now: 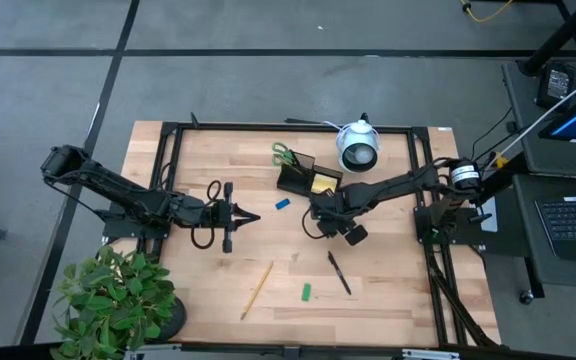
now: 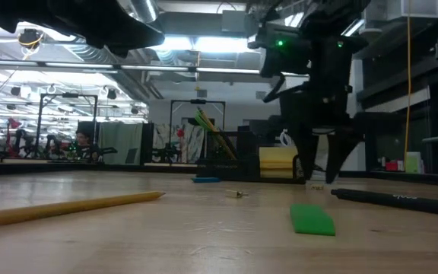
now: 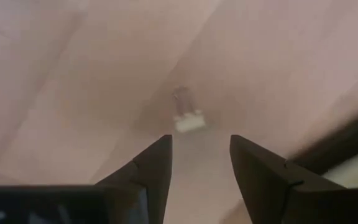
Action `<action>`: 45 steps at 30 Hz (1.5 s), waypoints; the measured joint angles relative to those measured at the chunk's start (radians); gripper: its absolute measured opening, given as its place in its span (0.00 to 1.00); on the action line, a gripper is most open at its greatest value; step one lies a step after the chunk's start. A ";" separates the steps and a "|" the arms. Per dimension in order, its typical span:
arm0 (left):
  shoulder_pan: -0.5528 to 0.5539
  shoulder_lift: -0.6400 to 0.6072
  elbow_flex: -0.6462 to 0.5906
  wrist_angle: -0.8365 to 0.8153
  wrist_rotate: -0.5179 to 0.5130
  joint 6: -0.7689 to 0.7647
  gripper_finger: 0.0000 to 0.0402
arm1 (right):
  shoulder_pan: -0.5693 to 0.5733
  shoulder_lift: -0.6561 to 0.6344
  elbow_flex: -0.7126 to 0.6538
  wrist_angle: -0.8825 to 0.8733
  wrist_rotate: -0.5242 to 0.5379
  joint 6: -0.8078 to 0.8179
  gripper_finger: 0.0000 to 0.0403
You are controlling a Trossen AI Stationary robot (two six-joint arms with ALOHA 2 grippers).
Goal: Pick and place office supplies into organizer
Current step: Put the yellow binder clip into the black desk organizer
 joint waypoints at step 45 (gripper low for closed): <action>0.000 0.000 0.000 0.002 -0.001 0.001 0.01 | -0.001 -0.002 -0.065 0.095 -0.072 -0.049 0.26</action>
